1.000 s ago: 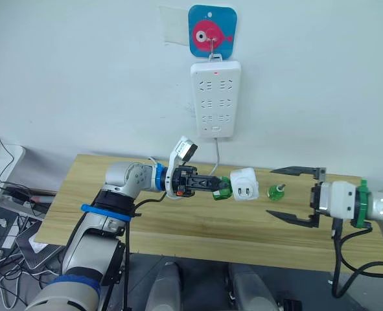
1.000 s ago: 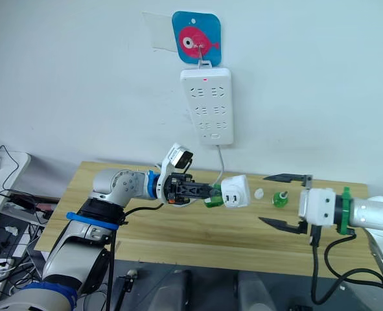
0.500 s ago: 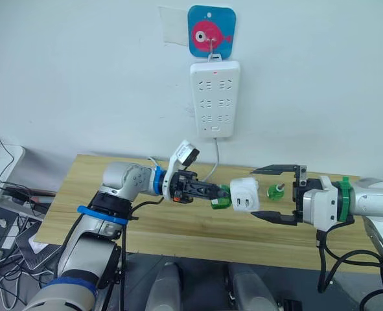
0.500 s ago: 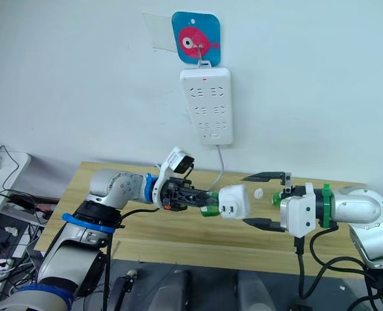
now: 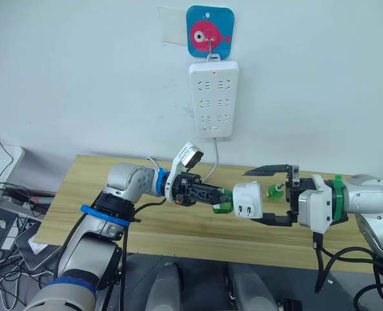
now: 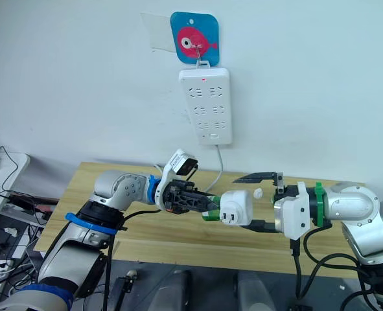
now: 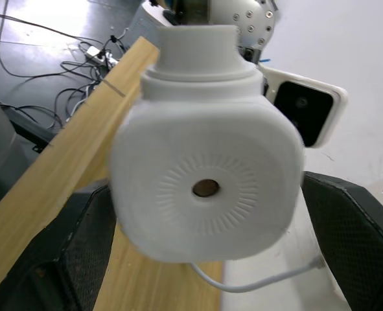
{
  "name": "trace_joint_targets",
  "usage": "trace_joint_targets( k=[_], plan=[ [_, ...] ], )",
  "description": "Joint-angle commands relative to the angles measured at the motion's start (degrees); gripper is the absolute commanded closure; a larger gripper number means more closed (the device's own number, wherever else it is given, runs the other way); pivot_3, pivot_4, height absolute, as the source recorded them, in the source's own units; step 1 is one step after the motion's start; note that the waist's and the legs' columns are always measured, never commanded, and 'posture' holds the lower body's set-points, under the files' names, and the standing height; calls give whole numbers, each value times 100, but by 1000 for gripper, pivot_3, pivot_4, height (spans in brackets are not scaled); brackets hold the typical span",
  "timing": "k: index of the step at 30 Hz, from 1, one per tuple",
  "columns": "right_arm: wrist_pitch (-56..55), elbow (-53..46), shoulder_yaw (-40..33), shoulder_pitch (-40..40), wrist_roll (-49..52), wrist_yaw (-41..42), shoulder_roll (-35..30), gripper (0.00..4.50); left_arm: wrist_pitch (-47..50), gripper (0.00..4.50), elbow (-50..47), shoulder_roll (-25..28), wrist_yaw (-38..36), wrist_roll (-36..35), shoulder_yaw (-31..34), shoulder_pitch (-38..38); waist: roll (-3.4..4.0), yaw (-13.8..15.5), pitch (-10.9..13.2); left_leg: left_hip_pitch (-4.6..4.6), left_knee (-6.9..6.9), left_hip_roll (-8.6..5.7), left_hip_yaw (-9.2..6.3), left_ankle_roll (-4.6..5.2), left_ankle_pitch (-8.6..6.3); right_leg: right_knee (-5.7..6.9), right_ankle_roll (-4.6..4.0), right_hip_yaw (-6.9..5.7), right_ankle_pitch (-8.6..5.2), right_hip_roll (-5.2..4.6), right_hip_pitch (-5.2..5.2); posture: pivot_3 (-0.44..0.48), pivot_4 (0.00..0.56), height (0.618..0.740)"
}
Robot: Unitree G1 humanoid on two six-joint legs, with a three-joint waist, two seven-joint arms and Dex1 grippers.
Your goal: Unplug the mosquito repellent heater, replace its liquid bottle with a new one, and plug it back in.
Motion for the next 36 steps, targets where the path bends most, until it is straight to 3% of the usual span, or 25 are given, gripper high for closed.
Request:
trace_joint_targets(
  k=[1,2,4,8,11,12,16,19,24,28,32,36],
  plan=[
    [-83,-292,6,-45,220,106,-13,1238,-77,2259,-136,38,-175,-21,-78,-88,0,0,0,0,0,0,0,0,0,0,0,0,0,0,0,-38,214,740],
    [-93,-286,10,-56,230,120,-5,1546,-93,2259,-133,39,-183,-15,-86,-82,0,1,0,0,0,0,0,0,0,0,0,0,0,0,0,-36,209,740],
    [-117,-270,8,-63,234,144,7,1546,-88,2259,-114,39,-198,-18,-91,-88,0,1,0,0,0,0,0,0,0,0,0,0,0,0,0,-36,209,740],
    [-134,-212,-22,-46,219,156,16,1546,-112,960,-78,4,-169,-1,-49,-114,1,1,-1,0,0,0,-1,-2,1,0,0,-1,0,0,0,-34,201,740],
    [-37,-129,-224,190,169,45,-61,1546,-682,67,56,36,-148,265,22,-188,1,7,-1,0,0,0,-1,-3,2,0,0,-1,0,-1,0,-33,195,740],
    [-17,-117,-271,254,160,18,-81,1546,-822,0,82,48,-157,328,25,-198,1,7,-1,0,0,0,-1,-4,2,-1,0,-2,0,-1,0,-37,191,740],
    [1168,68,-780,702,126,-786,-70,1546,-3403,0,-391,317,-196,1523,-206,260,4,4,-4,1,-1,0,3,-21,12,-1,-1,3,1,-2,0,-32,186,740],
    [2464,-45,-1006,723,394,-1350,-49,1546,-5062,0,-464,165,152,2149,-130,605,6,16,-6,8,-3,5,7,-27,16,2,-2,8,1,-9,1,-26,182,740],
    [5479,-593,-1354,460,1442,-2434,-4,1546,-7435,0,-364,-466,1386,2961,165,804,3,67,-7,3,-3,1,7,-25,17,2,-2,8,2,-21,0,-12,177,740],
    [8156,-730,-2080,-131,3226,-3923,816,1546,-9576,0,458,-732,2565,4110,85,622,-1,74,-12,1,-6,-3,8,-20,14,-2,-2,7,2,-20,0,-7,178,740],
    [9608,-732,-2748,-634,4365,-5051,1555,1546,-10748,0,1129,-779,3320,4912,-130,426,1,83,-14,1,-8,-10,11,0,6,4,-3,8,3,-14,-3,-8,182,740],
    [10429,-766,-3152,-933,5144,-5963,1973,1546,-11164,0,1550,-867,3938,5462,-279,224,2,125,-15,-9,-7,-16,10,1,6,-1,-3,5,3,-19,-7,-17,182,740]
  ],
)
